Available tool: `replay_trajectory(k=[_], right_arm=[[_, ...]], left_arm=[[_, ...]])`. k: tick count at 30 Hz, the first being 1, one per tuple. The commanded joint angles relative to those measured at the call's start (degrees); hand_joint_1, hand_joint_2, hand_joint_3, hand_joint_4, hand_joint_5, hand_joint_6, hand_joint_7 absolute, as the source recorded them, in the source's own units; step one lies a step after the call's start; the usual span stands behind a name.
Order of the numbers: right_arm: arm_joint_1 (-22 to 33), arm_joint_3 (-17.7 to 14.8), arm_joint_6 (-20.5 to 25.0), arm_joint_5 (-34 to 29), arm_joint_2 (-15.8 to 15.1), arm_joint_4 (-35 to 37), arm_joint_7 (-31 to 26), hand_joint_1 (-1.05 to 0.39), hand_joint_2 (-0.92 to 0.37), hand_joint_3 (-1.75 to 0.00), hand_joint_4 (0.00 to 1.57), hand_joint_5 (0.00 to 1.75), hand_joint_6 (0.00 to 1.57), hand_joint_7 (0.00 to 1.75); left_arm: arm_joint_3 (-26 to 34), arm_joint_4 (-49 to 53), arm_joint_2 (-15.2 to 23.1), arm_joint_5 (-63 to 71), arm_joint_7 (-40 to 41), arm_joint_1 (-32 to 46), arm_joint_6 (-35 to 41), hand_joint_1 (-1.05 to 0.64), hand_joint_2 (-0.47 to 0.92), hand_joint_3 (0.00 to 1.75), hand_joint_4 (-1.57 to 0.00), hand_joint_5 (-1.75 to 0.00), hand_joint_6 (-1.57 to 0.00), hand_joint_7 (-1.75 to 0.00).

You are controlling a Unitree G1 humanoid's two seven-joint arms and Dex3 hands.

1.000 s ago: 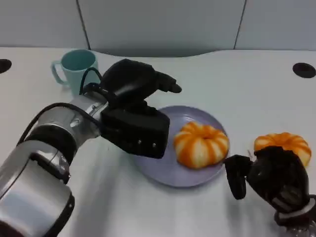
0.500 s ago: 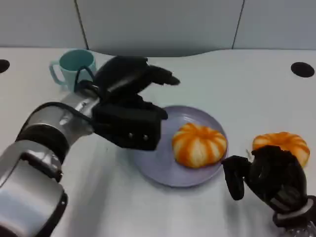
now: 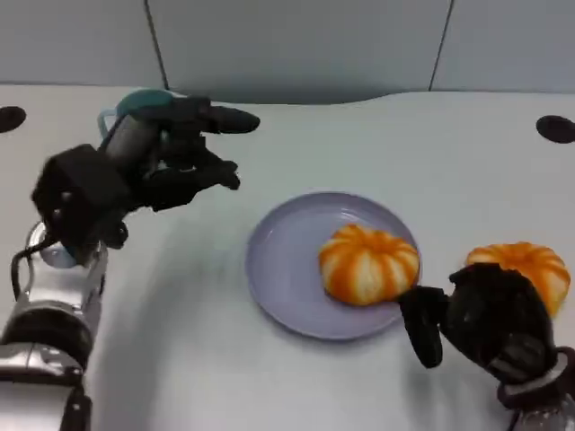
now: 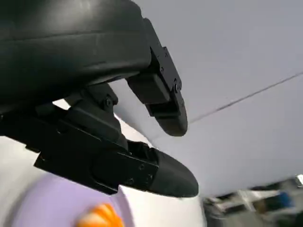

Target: Grasp the bread from the table and place it into the plate.

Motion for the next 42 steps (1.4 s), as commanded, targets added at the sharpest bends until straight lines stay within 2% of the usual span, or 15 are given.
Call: replay_trajectory(k=[1,5,8,9,11,14,18,22,23,25,28,30,32,36,42], right_arm=[[-0.86,-2.03,-0.17,2.66,0.38,0.77,1.18,-0.36,-0.88,0.00,0.86,1.75,0.82,1.12],[-1.21,-3.48,-2.68,3.61,0.92,1.67,2.13,-0.44,-0.91,0.00,0.86,1.74,1.05,0.47],[-0.84,-3.03,0.21,3.24,-0.14,1.83,2.23,-0.41,-0.90,0.00,0.86,1.75,1.17,0.30],[-0.61,-3.04,0.08,3.08,-0.19,1.74,1.80,-0.41,-0.90,0.00,0.86,1.75,1.20,0.30],[-0.39,-3.23,-0.89,3.03,-0.20,1.51,1.59,-0.41,-0.90,0.00,0.88,1.75,1.01,0.88],[-0.24,-3.10,-0.89,2.90,-0.78,1.36,2.04,-0.42,-0.91,-0.01,0.86,1.75,1.01,0.65],[0.11,-3.15,1.11,3.08,-1.19,1.58,1.65,-0.39,-0.90,0.00,0.87,1.75,0.91,1.08],[0.34,-2.33,1.31,1.45,-2.65,2.34,0.88,-0.39,-0.90,0.00,0.88,1.75,0.94,0.84],[-0.04,-1.45,2.54,0.40,-3.94,3.32,2.00,-0.44,-0.91,0.00,0.84,1.75,0.89,1.07],[0.06,-1.20,5.31,0.11,-4.73,4.32,2.76,-0.47,-0.91,-0.02,0.81,1.70,0.95,0.37],[-0.10,-1.72,5.13,0.29,-4.61,5.38,2.99,-0.46,-0.91,0.00,0.83,1.74,1.19,0.16],[-0.09,-1.68,4.80,-0.18,-4.89,5.87,2.76,-0.43,-0.90,0.00,0.85,1.74,1.31,0.20],[-0.26,-1.69,5.91,-0.09,-5.08,5.81,3.82,-0.44,-0.89,-0.01,0.86,1.75,0.88,1.15],[0.11,-3.54,4.05,1.31,-3.71,6.90,6.04,-0.40,-0.91,0.00,0.80,1.75,1.03,0.68],[3.82,-4.61,-0.11,2.44,-1.64,-0.17,3.34,-0.41,-0.88,0.00,0.84,1.75,0.79,1.29]], left_arm=[[7.66,-1.20,-1.95,-10.50,-13.18,3.24,9.51,-0.98,0.92,0.18,-1.42,-0.17,-1.04,-0.26],[13.99,-2.49,-3.61,-18.04,-20.08,7.41,18.65,-0.96,0.92,0.11,-1.50,-0.05,-1.18,-0.09],[16.11,-3.40,-4.27,-19.58,-22.41,10.81,20.57,-0.96,0.92,0.14,-1.51,-0.03,-1.20,-0.07],[16.54,-3.57,-4.32,-19.84,-23.10,11.67,21.47,-0.96,0.92,0.14,-1.51,-0.03,-1.20,-0.06],[17.60,-3.22,-4.27,-20.30,-24.37,12.86,23.41,-0.96,0.92,0.15,-1.51,-0.02,-1.20,-0.05],[19.25,-2.48,-4.59,-21.47,-25.95,14.52,25.58,-0.99,0.92,0.17,-1.50,-0.02,-1.21,-0.05],[21.08,-2.44,-4.97,-22.39,-26.78,15.55,27.89,-0.96,0.92,0.19,-1.52,-0.02,-1.21,-0.04],[21.68,-2.79,-4.81,-21.96,-25.63,16.30,28.96,-0.97,0.92,0.19,-1.55,-0.02,-1.24,-0.04],[21.80,-2.55,-4.74,-21.90,-25.73,16.35,29.35,-0.97,0.92,0.20,-1.56,-0.02,-1.25,-0.04],[21.89,-1.98,-4.40,-21.90,-26.71,16.23,30.62,-0.97,0.92,0.21,-1.56,-0.02,-1.25,-0.04],[21.82,-1.33,-3.79,-21.54,-26.96,16.16,31.80,-0.97,0.92,0.22,-1.57,-0.02,-1.25,-0.03],[22.13,-0.86,-3.55,-21.87,-26.81,15.92,33.45,-0.98,0.92,0.20,-1.57,-0.04,-1.26,-0.03],[22.56,-0.41,-3.43,-22.24,-26.87,15.80,35.06,-0.98,0.92,0.18,-1.57,-0.06,-1.27,-0.03],[22.73,-0.42,-2.93,-21.74,-27.31,16.21,37.48,-0.98,0.92,0.16,-1.57,-0.06,-1.28,-0.03],[22.47,-2.16,-3.77,-21.25,-26.86,18.07,36.87,-1.00,0.92,0.14,-1.57,-0.10,-1.29,-0.02]])
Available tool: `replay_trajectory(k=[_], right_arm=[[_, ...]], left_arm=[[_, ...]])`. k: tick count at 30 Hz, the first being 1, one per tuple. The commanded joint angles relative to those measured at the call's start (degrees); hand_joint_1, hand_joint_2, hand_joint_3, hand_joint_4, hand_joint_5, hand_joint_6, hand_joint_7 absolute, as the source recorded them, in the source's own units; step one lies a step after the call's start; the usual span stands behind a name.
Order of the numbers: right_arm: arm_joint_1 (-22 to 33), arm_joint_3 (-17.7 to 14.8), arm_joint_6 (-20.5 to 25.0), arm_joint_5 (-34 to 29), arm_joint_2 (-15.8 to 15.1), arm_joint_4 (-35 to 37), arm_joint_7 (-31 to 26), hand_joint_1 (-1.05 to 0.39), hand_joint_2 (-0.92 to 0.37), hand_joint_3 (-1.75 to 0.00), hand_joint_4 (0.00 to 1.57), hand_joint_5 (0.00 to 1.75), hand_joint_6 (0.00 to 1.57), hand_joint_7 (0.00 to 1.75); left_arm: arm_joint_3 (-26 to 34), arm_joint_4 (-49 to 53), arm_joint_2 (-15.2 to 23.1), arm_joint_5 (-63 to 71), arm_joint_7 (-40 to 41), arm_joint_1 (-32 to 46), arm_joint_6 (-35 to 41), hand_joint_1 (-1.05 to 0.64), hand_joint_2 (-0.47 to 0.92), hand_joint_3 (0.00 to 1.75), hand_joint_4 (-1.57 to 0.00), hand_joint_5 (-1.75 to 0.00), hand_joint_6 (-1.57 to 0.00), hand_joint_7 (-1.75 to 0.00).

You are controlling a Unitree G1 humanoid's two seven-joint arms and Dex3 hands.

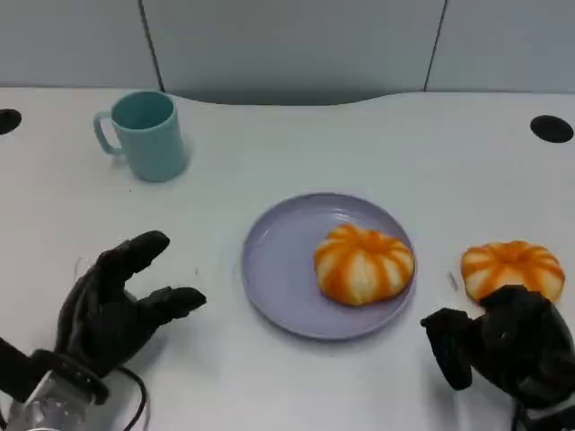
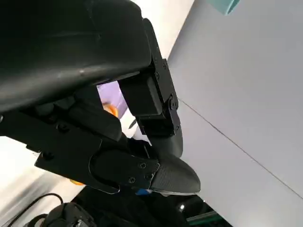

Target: Grasp the bread from the table and place it into the plate.

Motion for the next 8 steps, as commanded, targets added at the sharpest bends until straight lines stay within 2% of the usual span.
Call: replay_trajectory(k=[1,3,6,7,8], right_arm=[[2.78,-0.46,-1.27,1.15,0.21,-4.66,-1.82,-0.41,-0.88,0.00,0.85,1.75,0.77,1.35],[2.97,-0.20,-0.26,1.12,0.01,-4.96,-2.03,-0.42,-0.87,0.00,0.86,1.75,0.75,1.47],[3.33,0.30,0.56,1.10,-0.08,-6.01,-2.12,-0.41,-0.87,0.00,0.86,1.75,0.74,1.51],[3.71,0.53,0.94,1.09,-0.16,-6.71,-2.15,-0.41,-0.88,0.00,0.87,1.75,0.80,1.30],[4.02,0.74,1.24,1.11,-0.21,-7.27,-2.21,-0.41,-0.89,0.00,0.87,1.75,0.83,1.21]], left_arm=[[-0.12,-1.35,0.24,0.65,-0.39,1.79,-0.89,-1.00,0.92,0.14,-1.57,-0.10,-1.28,-0.02],[-0.10,-1.52,0.13,0.57,-1.02,1.91,-1.14,-0.99,0.92,0.15,-1.57,-0.09,-1.29,-0.02],[-0.01,-2.03,-0.18,0.33,-1.32,2.25,-1.23,-0.99,0.92,0.15,-1.57,-0.08,-1.29,-0.02],[0.01,-2.64,-0.40,0.15,-1.39,2.64,-1.13,-0.97,0.92,0.15,-1.57,-0.07,-1.29,-0.02],[0.02,-3.15,-0.57,0.03,-1.42,2.95,-1.01,-0.96,0.92,0.15,-1.57,-0.07,-1.29,-0.02]])
